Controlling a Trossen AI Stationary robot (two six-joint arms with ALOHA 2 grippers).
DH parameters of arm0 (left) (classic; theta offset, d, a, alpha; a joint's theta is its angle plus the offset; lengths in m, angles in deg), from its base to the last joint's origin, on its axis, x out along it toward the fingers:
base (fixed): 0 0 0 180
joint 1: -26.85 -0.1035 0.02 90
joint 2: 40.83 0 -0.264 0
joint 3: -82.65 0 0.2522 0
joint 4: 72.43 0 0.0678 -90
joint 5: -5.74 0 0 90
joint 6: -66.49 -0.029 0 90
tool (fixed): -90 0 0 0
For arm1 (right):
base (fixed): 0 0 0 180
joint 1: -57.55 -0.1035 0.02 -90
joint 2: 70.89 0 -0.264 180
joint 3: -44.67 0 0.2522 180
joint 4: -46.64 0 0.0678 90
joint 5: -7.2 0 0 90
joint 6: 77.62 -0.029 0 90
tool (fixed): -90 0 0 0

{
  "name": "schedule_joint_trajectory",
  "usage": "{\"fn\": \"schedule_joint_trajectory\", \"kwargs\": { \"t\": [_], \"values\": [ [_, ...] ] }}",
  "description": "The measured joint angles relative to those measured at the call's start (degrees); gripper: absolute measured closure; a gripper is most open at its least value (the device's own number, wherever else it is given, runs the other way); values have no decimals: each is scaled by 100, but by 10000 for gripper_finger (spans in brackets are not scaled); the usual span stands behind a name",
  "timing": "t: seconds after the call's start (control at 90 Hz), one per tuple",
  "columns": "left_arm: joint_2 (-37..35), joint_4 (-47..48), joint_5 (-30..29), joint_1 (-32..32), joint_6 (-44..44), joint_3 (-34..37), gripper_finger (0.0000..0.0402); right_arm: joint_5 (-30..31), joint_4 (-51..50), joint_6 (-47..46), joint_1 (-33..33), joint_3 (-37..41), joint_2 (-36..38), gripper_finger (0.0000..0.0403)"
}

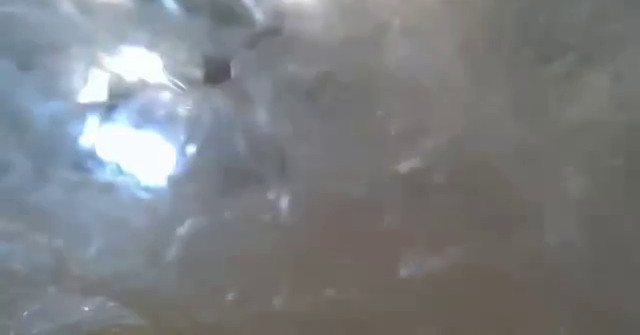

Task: Wrap mug
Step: Wrap the white mug with the bubble wrap

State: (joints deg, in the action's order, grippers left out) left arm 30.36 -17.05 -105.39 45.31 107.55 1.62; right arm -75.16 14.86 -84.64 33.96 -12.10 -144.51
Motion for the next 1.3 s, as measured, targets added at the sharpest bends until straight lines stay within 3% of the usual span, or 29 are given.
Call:
{"fn": "schedule_joint_trajectory", "kwargs": {
  "t": [0.3,0.456,0.6,1.167,1.3],
  "values": [
    [2040,-1651,-9,-142,-506,-164,399,445,361,105,123,0,-796,384],
    [2627,-1096,-193,-375,-878,-1042,399,430,327,-260,123,2,-1198,384],
    [3129,-336,-73,-612,-1059,-1244,399,97,241,-570,55,2,-1366,384],
    [3277,-371,536,-904,-1486,-1378,376,80,45,-813,-53,-46,-1261,385],
    [3277,-579,661,-909,-1466,-1273,365,-460,69,-1256,-53,-46,-1264,385]
  ]
}}
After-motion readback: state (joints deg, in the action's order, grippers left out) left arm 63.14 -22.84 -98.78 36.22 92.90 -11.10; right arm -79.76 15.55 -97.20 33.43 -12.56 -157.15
